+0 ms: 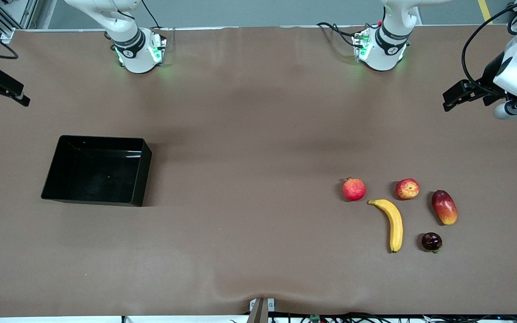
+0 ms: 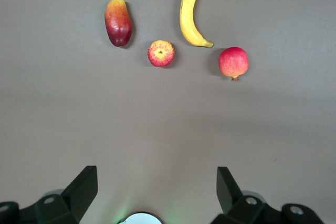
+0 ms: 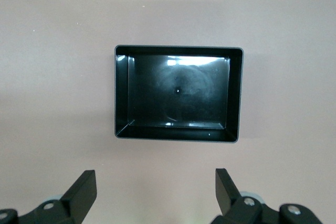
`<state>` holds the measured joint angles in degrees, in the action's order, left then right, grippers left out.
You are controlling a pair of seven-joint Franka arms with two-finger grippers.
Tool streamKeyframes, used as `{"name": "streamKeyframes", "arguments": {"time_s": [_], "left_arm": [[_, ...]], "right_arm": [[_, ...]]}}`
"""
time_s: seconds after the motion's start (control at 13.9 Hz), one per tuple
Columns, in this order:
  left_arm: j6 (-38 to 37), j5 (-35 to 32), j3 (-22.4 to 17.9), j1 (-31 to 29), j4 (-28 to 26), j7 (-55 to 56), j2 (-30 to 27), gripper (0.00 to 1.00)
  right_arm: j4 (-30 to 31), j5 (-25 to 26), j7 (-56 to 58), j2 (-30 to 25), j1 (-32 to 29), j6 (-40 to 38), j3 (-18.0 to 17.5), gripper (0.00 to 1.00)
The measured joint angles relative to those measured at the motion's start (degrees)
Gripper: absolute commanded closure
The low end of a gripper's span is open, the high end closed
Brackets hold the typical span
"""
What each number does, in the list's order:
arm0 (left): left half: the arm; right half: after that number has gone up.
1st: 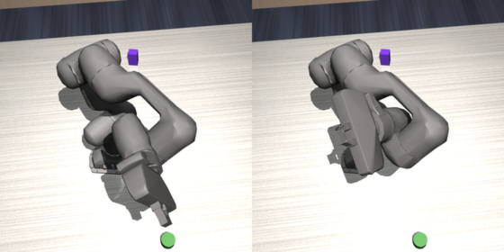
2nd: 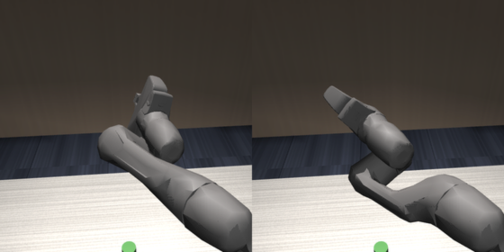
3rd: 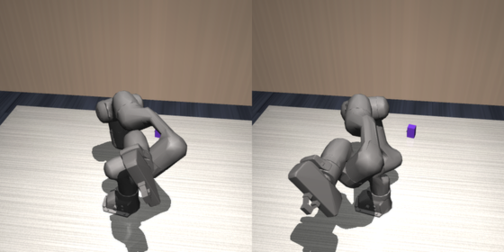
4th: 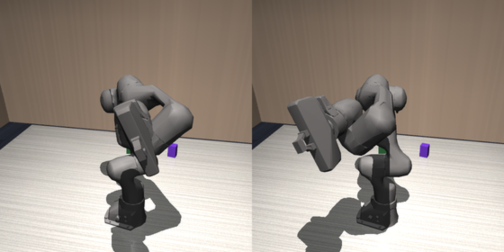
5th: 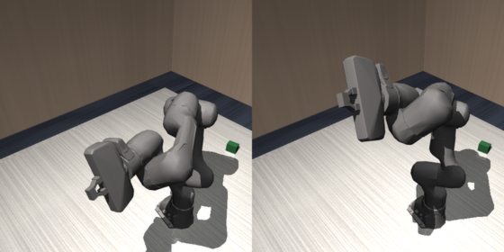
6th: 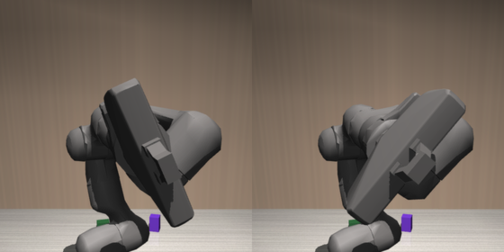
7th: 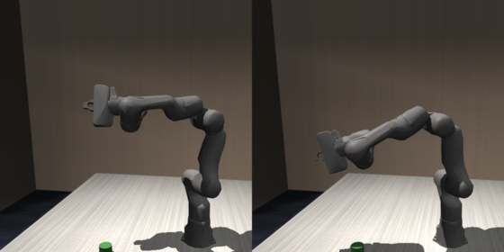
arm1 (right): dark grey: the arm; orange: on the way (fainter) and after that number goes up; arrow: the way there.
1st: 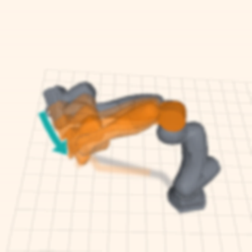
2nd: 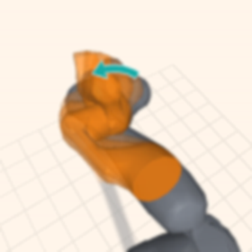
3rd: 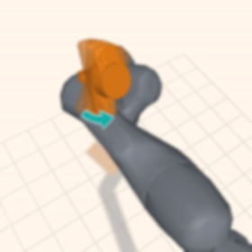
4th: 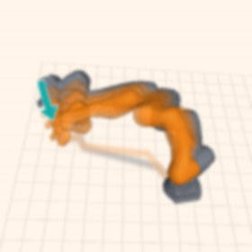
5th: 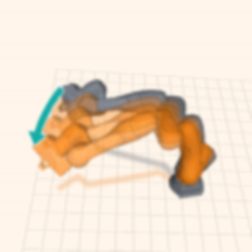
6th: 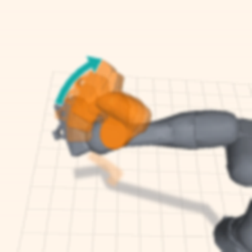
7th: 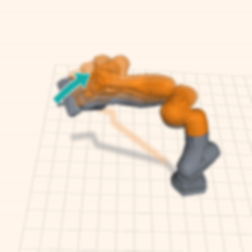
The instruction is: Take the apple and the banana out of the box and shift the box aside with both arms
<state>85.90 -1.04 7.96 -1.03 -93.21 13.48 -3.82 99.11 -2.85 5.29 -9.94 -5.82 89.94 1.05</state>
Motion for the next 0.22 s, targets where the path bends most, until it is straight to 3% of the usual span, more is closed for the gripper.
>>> {"name": "streamKeyframes", "arguments": {"time_s": [0.22], "left_arm": [[-0.33, 0.0, 0.0, 0.0, 0.22, 0.0, 0.0, 0.0]], "right_arm": [[-0.67, 1.82, -2.01, -0.04, 0.01, -1.83, -0.98, 0.0]]}}
